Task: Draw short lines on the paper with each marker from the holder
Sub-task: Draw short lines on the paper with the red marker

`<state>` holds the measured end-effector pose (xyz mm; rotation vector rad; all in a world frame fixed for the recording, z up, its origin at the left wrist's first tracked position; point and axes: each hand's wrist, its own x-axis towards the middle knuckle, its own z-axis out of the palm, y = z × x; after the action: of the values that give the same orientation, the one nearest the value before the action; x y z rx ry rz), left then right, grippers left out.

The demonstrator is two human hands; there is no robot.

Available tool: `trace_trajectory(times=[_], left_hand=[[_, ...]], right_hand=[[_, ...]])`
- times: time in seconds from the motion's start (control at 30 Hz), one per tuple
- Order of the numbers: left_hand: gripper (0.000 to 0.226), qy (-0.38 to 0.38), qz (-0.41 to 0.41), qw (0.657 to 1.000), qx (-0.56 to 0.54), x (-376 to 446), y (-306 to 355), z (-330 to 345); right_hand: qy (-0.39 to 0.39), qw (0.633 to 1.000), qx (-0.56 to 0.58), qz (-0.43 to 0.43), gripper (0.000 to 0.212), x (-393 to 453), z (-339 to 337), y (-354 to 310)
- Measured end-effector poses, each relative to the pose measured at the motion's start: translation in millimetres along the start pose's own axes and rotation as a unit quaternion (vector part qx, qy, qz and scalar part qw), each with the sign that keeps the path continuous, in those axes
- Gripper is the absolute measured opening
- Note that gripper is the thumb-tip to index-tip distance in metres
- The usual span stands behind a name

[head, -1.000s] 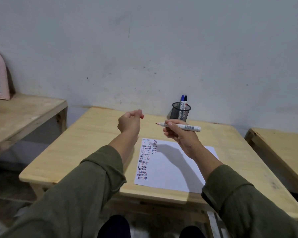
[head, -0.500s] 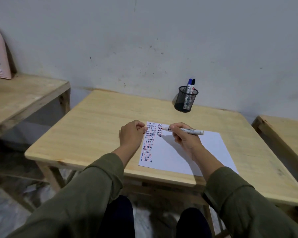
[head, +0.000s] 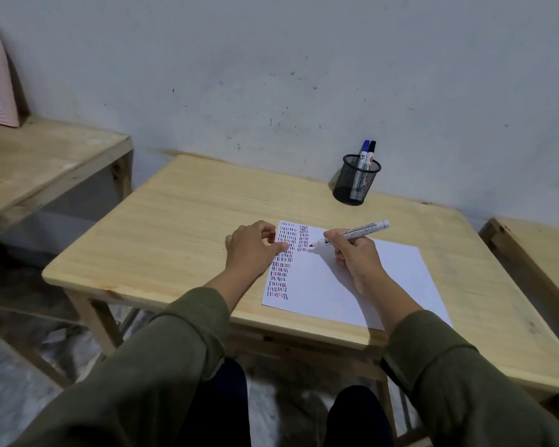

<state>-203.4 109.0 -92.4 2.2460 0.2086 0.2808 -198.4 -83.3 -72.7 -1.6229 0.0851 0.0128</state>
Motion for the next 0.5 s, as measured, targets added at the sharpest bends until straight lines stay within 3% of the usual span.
trace_trajectory(times=[0.5], left_hand=[[0.050,0.005,0.000,1.000,0.017,0.0,1.6,-0.4]], right_hand=[[-0.020,0.991,-0.118,-0.063,0.008,-6.1,1.2,3.8]])
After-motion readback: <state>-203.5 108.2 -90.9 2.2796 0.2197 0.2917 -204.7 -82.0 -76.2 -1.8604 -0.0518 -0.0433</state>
